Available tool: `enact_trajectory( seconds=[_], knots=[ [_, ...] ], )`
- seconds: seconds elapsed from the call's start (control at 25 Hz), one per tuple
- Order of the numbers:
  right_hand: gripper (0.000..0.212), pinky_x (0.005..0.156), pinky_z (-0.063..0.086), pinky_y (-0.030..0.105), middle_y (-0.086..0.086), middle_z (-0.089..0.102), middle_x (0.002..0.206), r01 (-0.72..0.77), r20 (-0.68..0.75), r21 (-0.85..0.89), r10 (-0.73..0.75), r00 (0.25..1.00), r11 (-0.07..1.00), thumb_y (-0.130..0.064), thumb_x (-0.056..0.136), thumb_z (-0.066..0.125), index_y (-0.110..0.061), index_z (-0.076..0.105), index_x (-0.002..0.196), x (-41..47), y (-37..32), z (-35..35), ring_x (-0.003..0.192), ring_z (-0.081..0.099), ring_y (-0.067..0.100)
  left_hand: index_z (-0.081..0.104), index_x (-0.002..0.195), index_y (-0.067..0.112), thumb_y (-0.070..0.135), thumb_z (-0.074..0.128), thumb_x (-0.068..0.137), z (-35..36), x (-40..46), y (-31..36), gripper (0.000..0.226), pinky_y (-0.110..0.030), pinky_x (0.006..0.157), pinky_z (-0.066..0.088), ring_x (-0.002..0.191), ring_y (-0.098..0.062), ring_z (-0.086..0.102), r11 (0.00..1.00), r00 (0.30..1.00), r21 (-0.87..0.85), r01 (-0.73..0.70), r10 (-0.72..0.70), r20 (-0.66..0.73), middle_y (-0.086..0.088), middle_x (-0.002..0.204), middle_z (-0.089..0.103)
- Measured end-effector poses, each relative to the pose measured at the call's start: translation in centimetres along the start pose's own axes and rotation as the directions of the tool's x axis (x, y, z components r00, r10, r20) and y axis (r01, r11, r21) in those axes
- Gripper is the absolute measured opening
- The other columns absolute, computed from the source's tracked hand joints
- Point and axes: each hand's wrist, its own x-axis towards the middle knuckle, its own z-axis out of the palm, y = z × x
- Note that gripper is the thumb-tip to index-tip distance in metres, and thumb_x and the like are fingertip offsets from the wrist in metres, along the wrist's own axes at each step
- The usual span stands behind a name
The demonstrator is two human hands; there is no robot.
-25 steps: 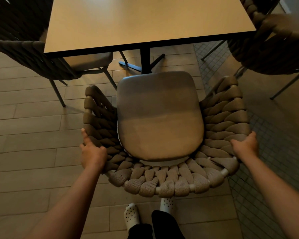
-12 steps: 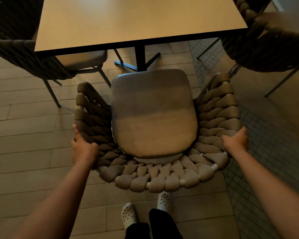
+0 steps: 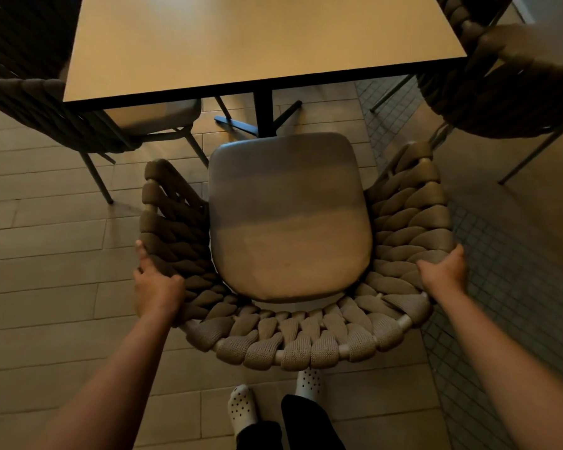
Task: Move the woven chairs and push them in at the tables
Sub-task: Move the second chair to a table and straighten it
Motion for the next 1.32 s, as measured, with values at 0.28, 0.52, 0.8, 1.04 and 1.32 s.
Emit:
enact_trajectory(
  seconds=[0.28,0.52,0.8,1.04,1.32],
  knots=[
    [0.080,0.095,0.042,0.049,0.028,0.043,0.137,-0.011,0.015,-0.054,0.012,1.000,0.998,-0.008,0.075,0.073,-0.003,0.026,0.139,0.3,-0.3,0.0,0.121,0.047,0.044,-0.003,0.148,0.035,0.016,0.057,0.085,0.0,0.1,0.2,0.090,-0.051,0.087,0.044,0.112,-0.046,0.049,0.999,1.000,0.047,0.005,-0.005,-0.012,-0.025,0.139,0.036],
    [0.082,0.097,0.041,0.050,0.026,0.037,0.141,-0.014,0.017,-0.069,0.015,1.000,0.997,-0.009,0.076,0.072,-0.003,0.024,0.141,-1.1,0.6,0.1,0.123,0.044,0.043,-0.004,0.148,0.038,0.015,0.056,0.086,-0.5,-0.1,-1.2,0.089,-0.054,0.088,0.045,0.114,-0.045,0.048,1.000,1.000,0.025,0.015,-0.015,0.014,-0.024,0.139,0.035],
    [0.080,0.098,0.042,0.053,0.027,0.039,0.139,-0.022,0.008,-0.071,0.022,1.000,0.997,-0.009,0.075,0.072,-0.004,0.025,0.141,-1.2,0.7,0.5,0.122,0.045,0.044,-0.003,0.148,0.036,0.014,0.056,0.085,-0.9,0.3,-1.1,0.089,-0.052,0.084,0.046,0.112,-0.045,0.049,0.999,1.000,0.036,0.014,-0.014,0.001,-0.024,0.139,0.035],
    [0.082,0.096,0.041,0.052,0.026,0.038,0.140,-0.030,0.014,-0.091,0.032,0.999,0.995,-0.010,0.076,0.072,-0.006,0.023,0.142,-1.1,0.2,0.6,0.123,0.044,0.044,-0.003,0.148,0.036,0.014,0.056,0.086,-0.9,0.4,-1.1,0.089,-0.052,0.081,0.045,0.110,-0.046,0.050,0.999,1.000,0.037,0.020,-0.020,-0.001,-0.025,0.138,0.035],
    [0.078,0.093,0.043,0.050,0.027,0.042,0.137,-0.006,0.010,-0.087,0.007,1.000,0.996,-0.009,0.076,0.071,-0.003,0.027,0.139,-1.0,0.0,0.2,0.120,0.046,0.045,-0.004,0.148,0.036,0.016,0.055,0.086,-0.9,0.0,-0.7,0.088,-0.051,0.082,0.045,0.110,-0.045,0.050,0.999,1.000,0.041,0.027,-0.027,0.003,-0.025,0.138,0.036]
  ],
)
